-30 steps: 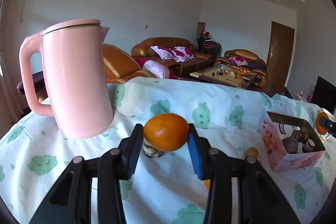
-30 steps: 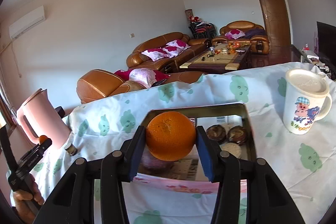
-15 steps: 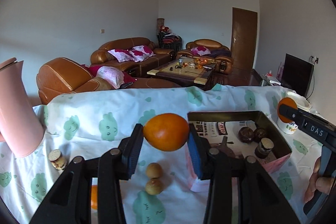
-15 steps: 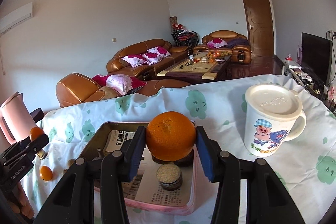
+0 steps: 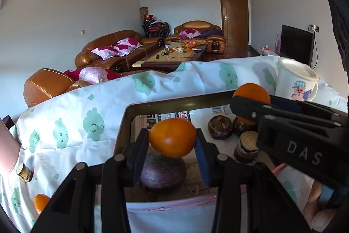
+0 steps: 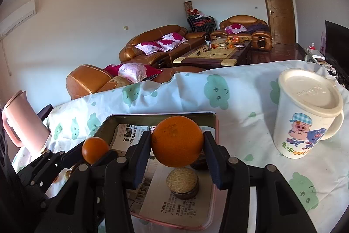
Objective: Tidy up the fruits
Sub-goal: 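Carry both oranges into the pink tin and open both tools, then withdraw both open tools from the tin, then move both open tools toward the small fruits on the cloth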
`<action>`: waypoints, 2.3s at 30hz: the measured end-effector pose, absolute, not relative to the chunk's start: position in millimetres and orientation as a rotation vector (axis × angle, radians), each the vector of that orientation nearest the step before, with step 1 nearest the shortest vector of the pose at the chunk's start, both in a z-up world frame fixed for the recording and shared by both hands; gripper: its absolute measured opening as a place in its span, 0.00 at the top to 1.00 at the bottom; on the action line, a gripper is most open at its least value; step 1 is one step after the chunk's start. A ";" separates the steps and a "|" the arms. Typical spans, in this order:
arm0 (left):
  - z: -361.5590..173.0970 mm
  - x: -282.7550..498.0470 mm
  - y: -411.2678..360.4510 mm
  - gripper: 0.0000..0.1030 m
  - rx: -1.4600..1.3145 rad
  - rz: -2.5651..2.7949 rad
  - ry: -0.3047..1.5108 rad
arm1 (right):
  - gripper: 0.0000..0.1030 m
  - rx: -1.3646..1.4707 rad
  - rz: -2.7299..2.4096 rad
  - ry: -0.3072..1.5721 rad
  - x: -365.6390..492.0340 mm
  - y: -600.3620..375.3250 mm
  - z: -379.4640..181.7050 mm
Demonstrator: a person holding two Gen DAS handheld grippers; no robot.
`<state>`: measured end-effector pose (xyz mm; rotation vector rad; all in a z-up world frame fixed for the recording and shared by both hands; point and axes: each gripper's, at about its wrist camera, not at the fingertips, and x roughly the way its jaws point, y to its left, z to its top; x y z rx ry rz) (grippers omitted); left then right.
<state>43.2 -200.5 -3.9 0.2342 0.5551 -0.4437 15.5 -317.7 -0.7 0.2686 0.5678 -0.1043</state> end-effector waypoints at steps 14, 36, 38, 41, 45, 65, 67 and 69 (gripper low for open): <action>-6.3 46.8 -200.5 0.54 0.237 -0.416 0.572 | 0.51 0.308 -0.066 0.630 27.8 -313.6 -16.6; 0.8 34.4 -199.5 0.00 0.279 -0.338 0.500 | 0.33 0.405 -0.161 0.459 0.5 -336.5 5.9; 0.3 35.0 -198.7 0.00 0.274 -0.335 0.506 | 0.33 0.400 -0.167 0.465 1.4 -336.4 5.1; 0.1 36.3 -195.7 0.00 0.260 -0.329 0.514 | 0.33 0.380 -0.175 0.460 1.6 -334.7 3.8; -0.5 36.6 -192.2 0.00 0.245 -0.320 0.520 | 0.33 0.256 -0.274 0.414 -2.4 -323.3 8.6; 3.9 18.1 -170.8 0.00 0.203 -0.282 0.480 | 0.19 0.180 -0.298 0.390 -11.0 -306.4 3.7; 4.4 17.2 -169.7 0.00 0.201 -0.285 0.479 | 0.19 0.203 -0.293 0.395 -12.7 -308.1 3.3; 4.5 16.3 -167.9 0.00 0.196 -0.289 0.478 | 0.19 0.226 -0.290 0.403 -13.7 -309.8 2.0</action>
